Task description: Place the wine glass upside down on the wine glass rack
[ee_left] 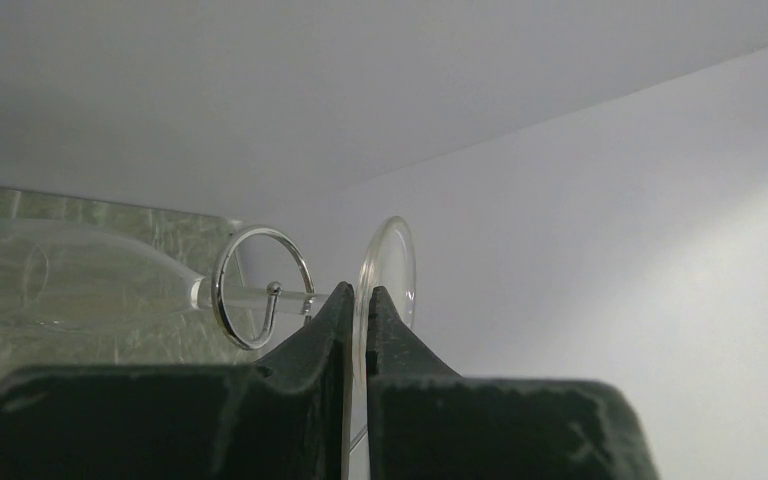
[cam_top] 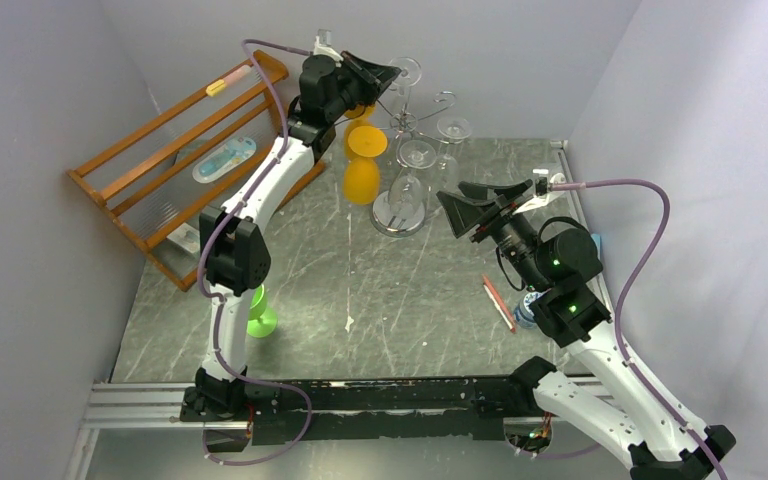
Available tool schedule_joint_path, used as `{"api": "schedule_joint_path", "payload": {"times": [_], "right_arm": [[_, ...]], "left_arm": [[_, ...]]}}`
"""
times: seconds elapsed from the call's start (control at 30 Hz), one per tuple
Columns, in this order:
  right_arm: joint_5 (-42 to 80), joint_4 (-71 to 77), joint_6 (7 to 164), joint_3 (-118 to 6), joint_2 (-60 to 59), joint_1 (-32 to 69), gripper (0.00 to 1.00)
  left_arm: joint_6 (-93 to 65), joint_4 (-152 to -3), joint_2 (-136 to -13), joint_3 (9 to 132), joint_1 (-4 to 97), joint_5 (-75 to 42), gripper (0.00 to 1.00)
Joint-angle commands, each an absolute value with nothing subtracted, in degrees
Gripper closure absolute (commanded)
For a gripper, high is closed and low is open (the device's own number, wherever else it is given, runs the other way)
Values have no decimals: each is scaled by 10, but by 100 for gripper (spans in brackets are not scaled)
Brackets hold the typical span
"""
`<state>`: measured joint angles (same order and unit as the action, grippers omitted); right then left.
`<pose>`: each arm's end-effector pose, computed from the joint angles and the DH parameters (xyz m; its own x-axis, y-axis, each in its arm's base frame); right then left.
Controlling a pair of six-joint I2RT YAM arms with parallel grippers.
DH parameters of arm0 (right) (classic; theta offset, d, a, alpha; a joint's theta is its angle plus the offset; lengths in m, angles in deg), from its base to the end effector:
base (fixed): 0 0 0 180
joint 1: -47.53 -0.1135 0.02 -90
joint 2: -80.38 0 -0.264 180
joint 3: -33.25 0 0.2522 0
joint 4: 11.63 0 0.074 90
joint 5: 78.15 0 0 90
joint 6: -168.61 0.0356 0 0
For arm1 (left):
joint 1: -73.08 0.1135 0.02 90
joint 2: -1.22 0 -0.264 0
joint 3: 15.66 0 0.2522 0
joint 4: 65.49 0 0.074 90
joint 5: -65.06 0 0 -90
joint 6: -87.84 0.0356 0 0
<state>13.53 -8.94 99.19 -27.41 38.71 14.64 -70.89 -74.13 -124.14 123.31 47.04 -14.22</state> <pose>0.1392 0.0913 0.4018 0.0215 0.4324 -0.9014 -0.6131 0.7179 0.3297 0.4701 -0.2371 0.3976 -0.5289 -0.7607 -0.3764 0.2894 0.2553 -0.9225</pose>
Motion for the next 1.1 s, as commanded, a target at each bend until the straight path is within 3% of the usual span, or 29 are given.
{"api": "schedule_joint_path", "payload": {"times": [0.0, 1.07], "right_arm": [[132, -87, 993, -272, 393, 148, 40], [138, -98, 1005, -265, 394, 148, 40]], "left_arm": [[-700, -727, -1246, 1265, 476, -174, 95], [-675, -792, -1207, 1259, 467, -248, 95]]}}
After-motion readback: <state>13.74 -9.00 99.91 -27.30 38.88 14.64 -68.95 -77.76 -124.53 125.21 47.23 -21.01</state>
